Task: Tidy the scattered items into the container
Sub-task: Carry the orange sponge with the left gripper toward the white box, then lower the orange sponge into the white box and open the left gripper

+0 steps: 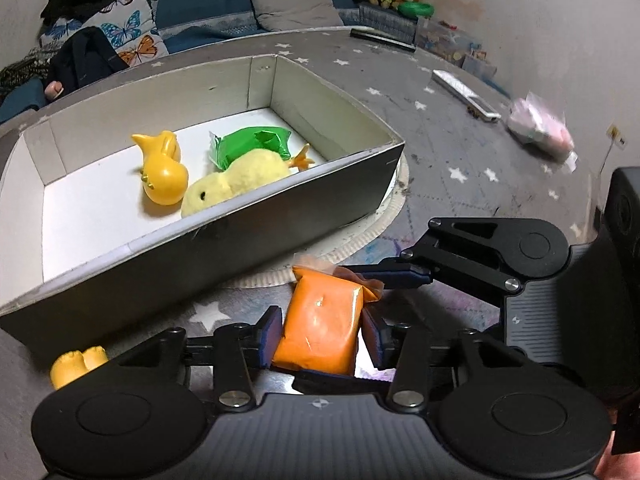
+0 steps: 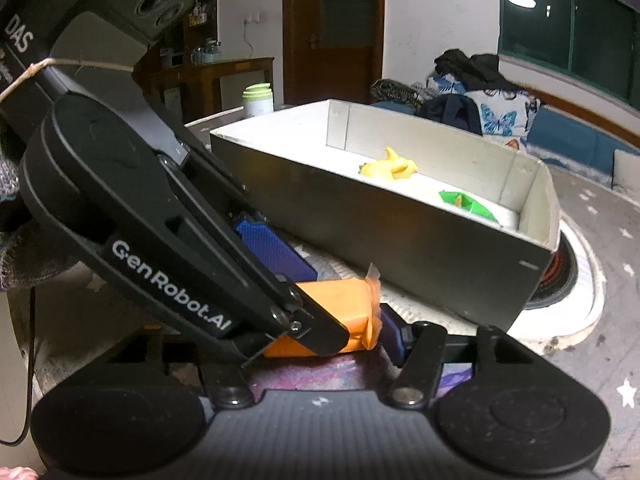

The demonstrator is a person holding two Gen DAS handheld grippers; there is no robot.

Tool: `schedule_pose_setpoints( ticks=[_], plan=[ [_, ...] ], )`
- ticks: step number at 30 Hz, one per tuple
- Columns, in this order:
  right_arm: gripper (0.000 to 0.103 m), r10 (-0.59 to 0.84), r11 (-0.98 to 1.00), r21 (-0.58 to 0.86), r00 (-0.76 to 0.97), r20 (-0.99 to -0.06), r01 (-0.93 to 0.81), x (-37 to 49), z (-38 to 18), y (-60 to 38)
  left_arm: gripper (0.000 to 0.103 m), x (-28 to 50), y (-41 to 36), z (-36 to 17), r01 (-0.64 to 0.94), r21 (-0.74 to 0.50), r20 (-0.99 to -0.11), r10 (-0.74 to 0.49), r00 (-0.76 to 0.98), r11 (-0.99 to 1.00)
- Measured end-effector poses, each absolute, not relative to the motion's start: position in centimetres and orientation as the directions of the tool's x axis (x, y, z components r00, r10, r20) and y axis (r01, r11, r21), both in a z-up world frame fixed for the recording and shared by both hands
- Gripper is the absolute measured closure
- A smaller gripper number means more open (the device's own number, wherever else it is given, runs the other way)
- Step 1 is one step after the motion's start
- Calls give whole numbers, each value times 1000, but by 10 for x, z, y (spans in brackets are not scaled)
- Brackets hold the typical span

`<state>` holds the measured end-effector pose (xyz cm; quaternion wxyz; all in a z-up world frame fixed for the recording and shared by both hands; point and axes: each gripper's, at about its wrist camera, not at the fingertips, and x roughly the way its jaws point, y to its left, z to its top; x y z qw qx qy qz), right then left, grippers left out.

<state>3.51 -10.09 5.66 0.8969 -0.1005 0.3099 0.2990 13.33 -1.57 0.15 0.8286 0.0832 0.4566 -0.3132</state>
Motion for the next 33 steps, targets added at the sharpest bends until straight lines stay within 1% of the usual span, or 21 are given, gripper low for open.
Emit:
schedule_pose_setpoints(
  ticks=[4,10,16,20,26,27,28,29,31,33],
  plan=[
    [45,480,791,-23,645,-595,-611,28,67,-102,60,129,-11,9,575,-187,-795,-466,388,797],
    [46,485,782,-79,684,-544,-618,26,88,-103,61,126,-14,38,571,-145,-759,-461,460,808],
    [46,480,788,-117,723,-496,-604,51,108,-106,62,152,-14,59,534,-173,-728,-472,497,828],
    [46,475,791,-130,735,-484,-597,77,113,-107,63,182,-12,66,507,-240,-721,-501,478,828],
    [44,499,800,-60,718,-485,-597,116,115,-114,63,220,-5,65,449,-341,-711,-539,452,826],
    [44,501,803,-47,714,-488,-595,122,114,-114,64,226,-2,63,436,-361,-707,-547,449,824],
    [44,505,806,-25,708,-493,-592,129,113,-116,68,231,1,62,417,-395,-697,-563,444,818],
    [44,506,809,-15,708,-493,-588,132,112,-117,77,236,5,61,398,-429,-687,-578,440,811],
    [44,506,814,3,708,-492,-580,140,111,-119,77,243,11,59,372,-477,-666,-603,439,797],
    [44,496,820,-4,714,-494,-572,144,108,-118,76,247,12,56,364,-466,-669,-590,451,807]
  ],
)
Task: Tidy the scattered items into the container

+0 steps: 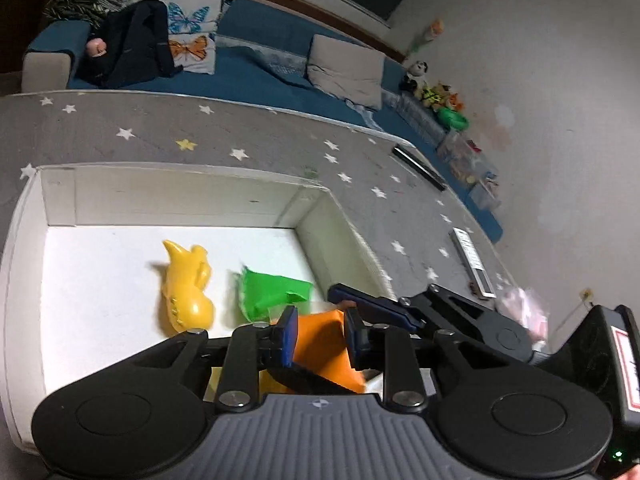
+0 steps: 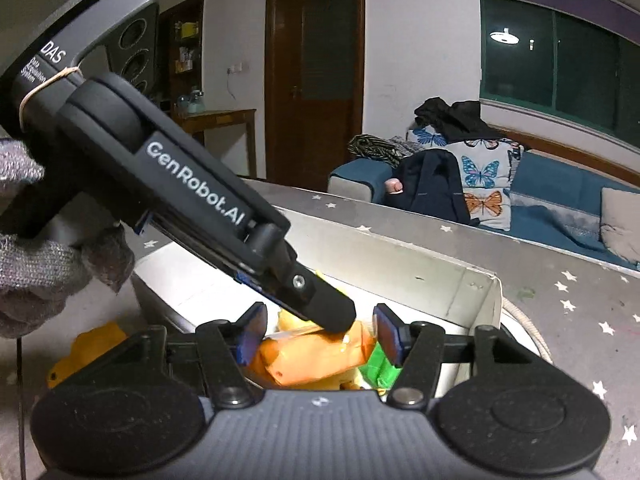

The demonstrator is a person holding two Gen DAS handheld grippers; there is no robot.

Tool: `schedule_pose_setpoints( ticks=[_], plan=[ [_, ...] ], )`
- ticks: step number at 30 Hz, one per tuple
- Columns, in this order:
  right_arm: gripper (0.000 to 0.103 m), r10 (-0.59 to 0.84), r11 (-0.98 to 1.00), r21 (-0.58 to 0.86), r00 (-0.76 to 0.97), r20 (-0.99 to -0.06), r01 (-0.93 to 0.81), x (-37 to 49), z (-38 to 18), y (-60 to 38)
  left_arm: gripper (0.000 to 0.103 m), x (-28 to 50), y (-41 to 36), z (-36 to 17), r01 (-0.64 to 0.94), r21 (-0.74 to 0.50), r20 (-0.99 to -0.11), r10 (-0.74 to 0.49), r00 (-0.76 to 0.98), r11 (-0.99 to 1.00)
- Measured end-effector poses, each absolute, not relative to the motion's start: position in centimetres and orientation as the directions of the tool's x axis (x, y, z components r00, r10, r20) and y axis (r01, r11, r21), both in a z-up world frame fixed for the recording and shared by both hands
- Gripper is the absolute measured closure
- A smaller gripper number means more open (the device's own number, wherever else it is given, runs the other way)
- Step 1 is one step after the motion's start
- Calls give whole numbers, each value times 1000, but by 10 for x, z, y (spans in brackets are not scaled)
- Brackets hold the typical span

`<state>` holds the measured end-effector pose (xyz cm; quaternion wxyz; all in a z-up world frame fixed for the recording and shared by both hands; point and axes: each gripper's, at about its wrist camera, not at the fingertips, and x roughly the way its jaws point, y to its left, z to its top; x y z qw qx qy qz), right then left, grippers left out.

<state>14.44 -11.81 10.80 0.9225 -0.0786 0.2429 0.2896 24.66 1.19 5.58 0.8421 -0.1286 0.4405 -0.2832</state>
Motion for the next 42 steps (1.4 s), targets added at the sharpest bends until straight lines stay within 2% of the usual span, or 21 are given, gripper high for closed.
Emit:
schedule_pose_setpoints(
  ticks=[2,4,10,13,19,28,35,42],
  plan=[
    [43,492,825,2,716,-496,-566,148,105,-117,74,248,14,52,353,-476,-665,-593,455,805],
    [36,485,831,2,721,-496,-557,151,103,-114,73,248,17,50,338,-482,-660,-589,467,808],
    [32,443,860,-2,749,-492,-510,155,99,-115,73,230,27,55,302,-383,-676,-488,553,873],
    [26,451,862,22,745,-492,-507,151,99,-119,71,215,34,58,293,-359,-663,-463,588,886],
    [20,418,870,-47,785,-457,-490,132,102,-117,71,182,48,62,256,-302,-648,-395,652,918],
    [20,484,836,-22,756,-442,-548,88,109,-112,70,135,79,61,151,-270,-618,-291,730,951],
    [11,558,781,14,689,-463,-624,60,102,-87,69,106,106,54,53,-269,-617,-214,757,962],
    [5,626,703,41,591,-509,-710,44,90,-53,69,92,125,31,-3,-323,-655,-221,723,946]
  ],
)
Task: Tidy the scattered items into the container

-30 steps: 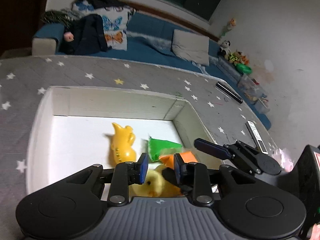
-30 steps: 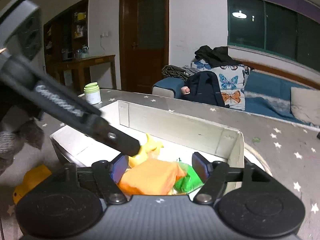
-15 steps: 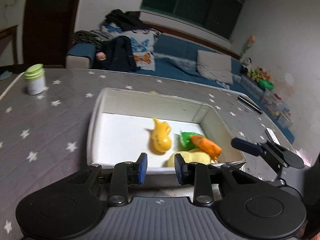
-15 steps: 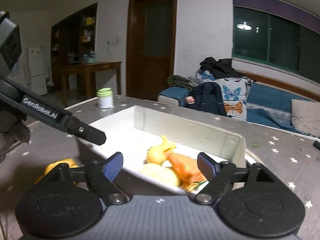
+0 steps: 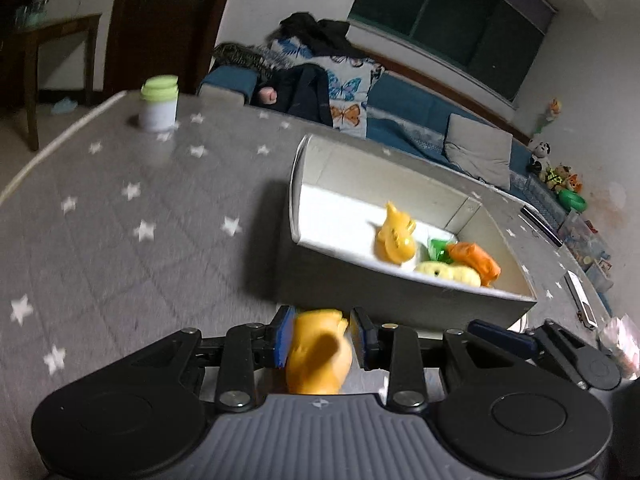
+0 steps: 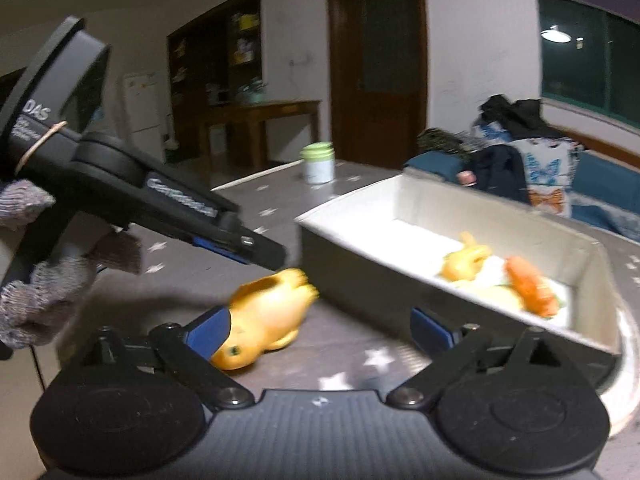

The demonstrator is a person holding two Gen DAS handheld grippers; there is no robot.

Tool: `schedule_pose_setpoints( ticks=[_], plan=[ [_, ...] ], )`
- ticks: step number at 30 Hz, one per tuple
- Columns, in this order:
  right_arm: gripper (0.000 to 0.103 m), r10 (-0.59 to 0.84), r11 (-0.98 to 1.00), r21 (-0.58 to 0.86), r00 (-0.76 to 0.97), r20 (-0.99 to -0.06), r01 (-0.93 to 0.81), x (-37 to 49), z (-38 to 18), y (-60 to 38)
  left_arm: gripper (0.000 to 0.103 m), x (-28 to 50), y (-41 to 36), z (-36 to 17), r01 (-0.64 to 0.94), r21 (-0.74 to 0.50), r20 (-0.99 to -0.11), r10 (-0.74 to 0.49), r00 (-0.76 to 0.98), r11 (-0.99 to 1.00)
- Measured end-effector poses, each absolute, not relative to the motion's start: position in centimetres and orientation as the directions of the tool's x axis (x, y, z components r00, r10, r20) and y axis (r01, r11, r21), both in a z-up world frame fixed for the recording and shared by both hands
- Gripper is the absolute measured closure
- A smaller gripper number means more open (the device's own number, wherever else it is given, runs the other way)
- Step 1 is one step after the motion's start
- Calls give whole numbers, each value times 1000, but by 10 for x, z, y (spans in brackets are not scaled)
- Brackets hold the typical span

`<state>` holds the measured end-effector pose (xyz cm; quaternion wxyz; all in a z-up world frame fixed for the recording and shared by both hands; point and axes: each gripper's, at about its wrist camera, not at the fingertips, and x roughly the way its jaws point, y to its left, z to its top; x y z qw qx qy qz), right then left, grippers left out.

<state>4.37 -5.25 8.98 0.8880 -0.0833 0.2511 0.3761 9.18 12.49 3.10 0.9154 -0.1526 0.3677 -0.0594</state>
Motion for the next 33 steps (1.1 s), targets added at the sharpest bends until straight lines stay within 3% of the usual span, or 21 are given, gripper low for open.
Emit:
schedule_pose_setpoints(
  ticks=[15,20,28,33],
  plan=[
    [8,640,627,46,481,-599,-778,44,57,10,64,95,135,9,-14,-428,-656,-299,693,904],
    [23,629,626,45,469,-620,-779,46,50,17,64,95,135,8,-17,-436,-656,-304,691,900],
    [38,612,647,31,495,-617,-762,47,48,14,64,95,136,7,-29,-450,-652,-307,693,892],
    [39,621,648,44,493,-609,-761,45,51,7,66,90,129,13,-38,-444,-654,-295,697,895]
  ],
)
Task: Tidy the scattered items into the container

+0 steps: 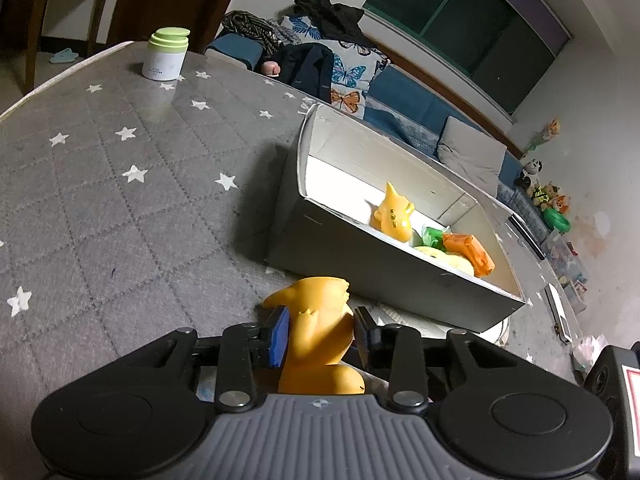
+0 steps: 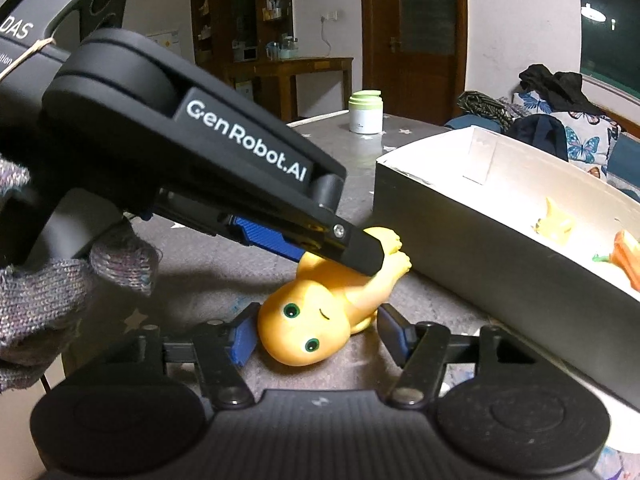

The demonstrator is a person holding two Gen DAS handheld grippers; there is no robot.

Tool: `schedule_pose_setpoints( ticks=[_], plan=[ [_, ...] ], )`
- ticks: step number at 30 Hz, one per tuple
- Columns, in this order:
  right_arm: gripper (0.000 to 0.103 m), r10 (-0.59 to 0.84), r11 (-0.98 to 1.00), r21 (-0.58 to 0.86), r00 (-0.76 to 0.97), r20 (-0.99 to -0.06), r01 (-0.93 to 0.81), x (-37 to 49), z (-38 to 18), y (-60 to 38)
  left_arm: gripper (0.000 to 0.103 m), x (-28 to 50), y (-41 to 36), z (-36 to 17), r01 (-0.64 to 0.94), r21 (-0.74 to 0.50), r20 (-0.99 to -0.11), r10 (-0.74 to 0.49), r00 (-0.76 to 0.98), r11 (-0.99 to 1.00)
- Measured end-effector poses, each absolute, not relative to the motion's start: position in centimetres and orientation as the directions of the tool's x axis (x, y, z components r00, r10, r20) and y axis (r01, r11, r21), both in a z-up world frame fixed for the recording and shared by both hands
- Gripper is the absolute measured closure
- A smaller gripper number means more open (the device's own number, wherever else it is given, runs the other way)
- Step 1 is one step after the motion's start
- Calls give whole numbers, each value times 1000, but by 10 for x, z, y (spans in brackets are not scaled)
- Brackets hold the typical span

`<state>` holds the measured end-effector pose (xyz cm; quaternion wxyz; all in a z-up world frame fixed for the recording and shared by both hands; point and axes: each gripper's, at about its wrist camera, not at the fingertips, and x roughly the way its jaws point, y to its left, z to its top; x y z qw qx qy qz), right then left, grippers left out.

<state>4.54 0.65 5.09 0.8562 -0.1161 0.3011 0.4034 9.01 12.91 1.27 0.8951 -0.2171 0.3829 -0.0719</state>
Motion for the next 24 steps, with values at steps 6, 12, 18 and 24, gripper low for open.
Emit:
schedule_pose_setpoints(
  ticks=[6,12,18,24],
  plan=[
    [39,633,647,16,526,-568,-762,37,64,-8,66,81,116,35,-11,-436,-624,-293,724,900],
    [39,638,668,-21,587,-499,-744,43,95,-23,66,90,99,69,50,-421,-568,-306,764,906],
    [39,611,708,-47,645,-459,-705,73,119,-36,66,131,87,87,93,-443,-540,-348,766,892],
    [40,571,743,-42,665,-481,-668,116,120,-41,69,177,80,83,100,-489,-546,-393,740,867]
  ],
)
